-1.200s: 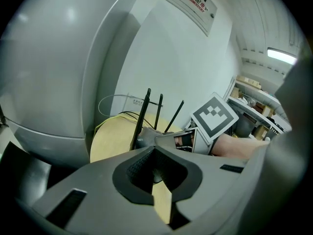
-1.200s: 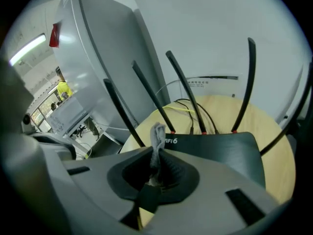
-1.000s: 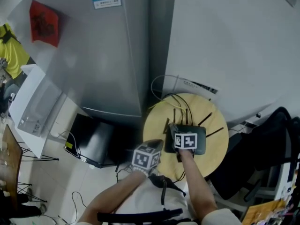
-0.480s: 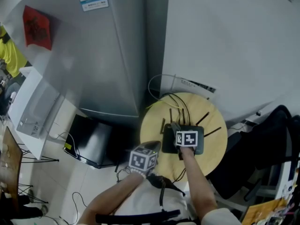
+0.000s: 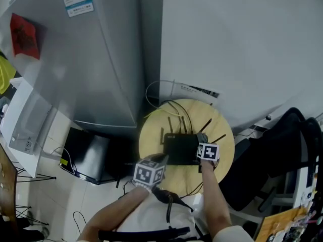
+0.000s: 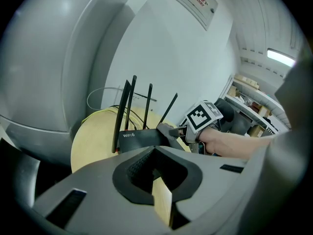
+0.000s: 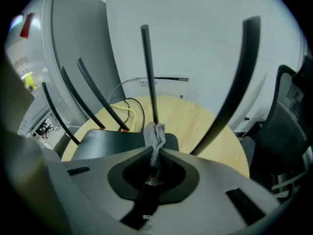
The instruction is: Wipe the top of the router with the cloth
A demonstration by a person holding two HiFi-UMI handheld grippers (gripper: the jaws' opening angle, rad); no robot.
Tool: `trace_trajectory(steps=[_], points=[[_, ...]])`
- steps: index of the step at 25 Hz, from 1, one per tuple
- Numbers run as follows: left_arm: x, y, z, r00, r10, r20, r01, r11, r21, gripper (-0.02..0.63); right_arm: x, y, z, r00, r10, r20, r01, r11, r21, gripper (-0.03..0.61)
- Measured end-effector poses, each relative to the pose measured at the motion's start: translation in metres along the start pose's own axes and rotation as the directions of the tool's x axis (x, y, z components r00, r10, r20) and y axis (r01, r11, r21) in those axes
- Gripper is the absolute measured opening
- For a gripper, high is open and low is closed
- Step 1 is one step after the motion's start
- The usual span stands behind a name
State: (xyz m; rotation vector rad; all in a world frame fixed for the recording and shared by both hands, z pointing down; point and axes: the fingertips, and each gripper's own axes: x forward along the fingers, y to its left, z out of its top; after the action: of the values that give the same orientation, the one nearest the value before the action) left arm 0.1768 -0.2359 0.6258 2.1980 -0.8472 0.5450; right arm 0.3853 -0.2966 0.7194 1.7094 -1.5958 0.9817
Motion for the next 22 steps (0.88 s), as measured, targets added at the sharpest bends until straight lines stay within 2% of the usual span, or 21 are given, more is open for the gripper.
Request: trace_trajectory(steps=[3,6,9,12,16,22], points=[[0.003,-0.003,-0.002,1.000,-0.009,-0.011,0.009,1.000,0.011,-0.002,-0.002,-0.021,-0.006,0.996,-0.087,-0.009,0.086,0.995,-0.058,0.037],[0.003,-0.001,0.001,1.000,-0.003,-0.010,0.003,1.000,0.016,-0.002,-0.016,-0.032,-0.005,0.981,-0.189,0.032,0.191,0.961,-0.202,0.037],[0.002,0.003,0.003,1.000,0.005,-0.007,-0.005,1.000,0.009,-0.002,-0.022,-0.036,-0.011,0.975,-0.217,0.046,0.222,0.945,-0.241,0.037],[0.002,0.004,0.002,1.000,0.006,-0.009,-0.006,1.000,0.003,-0.002,-0.014,-0.032,-0.023,0.985,-0.174,0.011,0.173,0.964,-0.203,0.037],[0.004,0.006,-0.003,1.000,0.002,-0.015,-0.002,1.000,-0.006,-0.002,-0.009,-0.003,-0.028,0.997,-0.074,-0.016,0.070,0.984,-0.163,0.037],[-0.005,0.015,-0.004,0.999,0.032,-0.014,-0.032,0.999,-0.013,-0.002,-0.011,0.071,-0.030,0.993,0.107,-0.042,-0.112,0.984,-0.142,0.037]])
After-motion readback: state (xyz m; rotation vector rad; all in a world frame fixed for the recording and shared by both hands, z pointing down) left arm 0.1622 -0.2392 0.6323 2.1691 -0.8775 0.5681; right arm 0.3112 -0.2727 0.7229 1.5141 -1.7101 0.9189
